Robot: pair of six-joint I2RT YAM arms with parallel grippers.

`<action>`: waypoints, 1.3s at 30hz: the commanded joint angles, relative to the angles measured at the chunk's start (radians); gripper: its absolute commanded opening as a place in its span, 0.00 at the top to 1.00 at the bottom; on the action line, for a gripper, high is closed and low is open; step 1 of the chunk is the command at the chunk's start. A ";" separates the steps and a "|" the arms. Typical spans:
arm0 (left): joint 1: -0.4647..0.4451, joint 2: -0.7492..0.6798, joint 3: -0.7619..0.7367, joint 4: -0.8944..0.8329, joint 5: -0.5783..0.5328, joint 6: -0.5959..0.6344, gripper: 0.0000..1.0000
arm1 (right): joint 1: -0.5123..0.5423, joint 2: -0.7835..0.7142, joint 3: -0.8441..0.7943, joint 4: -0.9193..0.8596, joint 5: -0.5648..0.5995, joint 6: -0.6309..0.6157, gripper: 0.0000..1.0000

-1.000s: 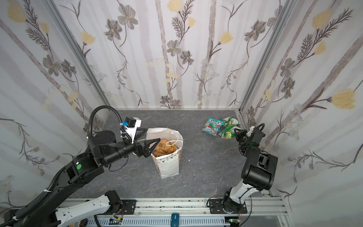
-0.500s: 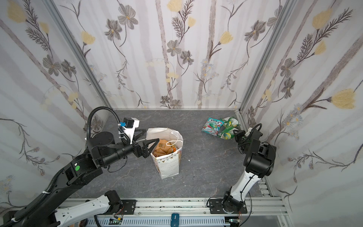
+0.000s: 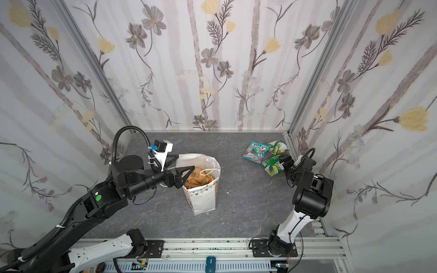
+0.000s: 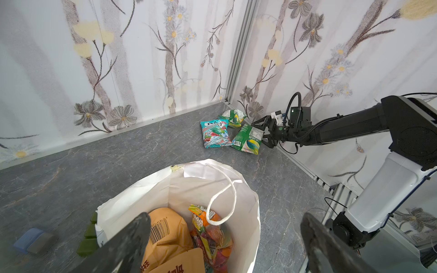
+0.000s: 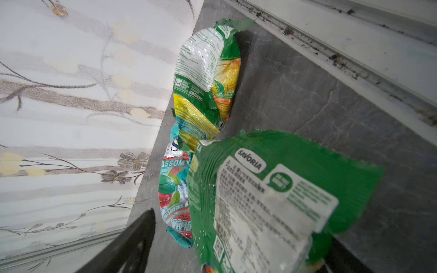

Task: Take the snacks out of the paper bag
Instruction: 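Lower the green bag onto the other snacks and open the right gripper, then move the right gripper back toward the bag while the left gripper lowers into it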

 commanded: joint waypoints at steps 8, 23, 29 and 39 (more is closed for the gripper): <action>0.000 0.006 0.018 -0.015 -0.001 0.021 0.00 | -0.001 -0.104 0.023 -0.228 0.208 -0.209 0.01; 0.001 0.039 0.041 -0.020 -0.016 0.013 0.00 | 0.041 -0.500 -0.025 -0.296 0.233 -0.224 0.01; 0.002 0.066 0.066 -0.042 -0.075 -0.001 0.00 | 0.133 -0.730 -0.028 -0.277 0.178 -0.201 0.01; 0.006 0.200 0.163 -0.110 -0.185 -0.011 0.00 | 0.397 -0.857 0.121 -0.344 0.025 -0.217 0.01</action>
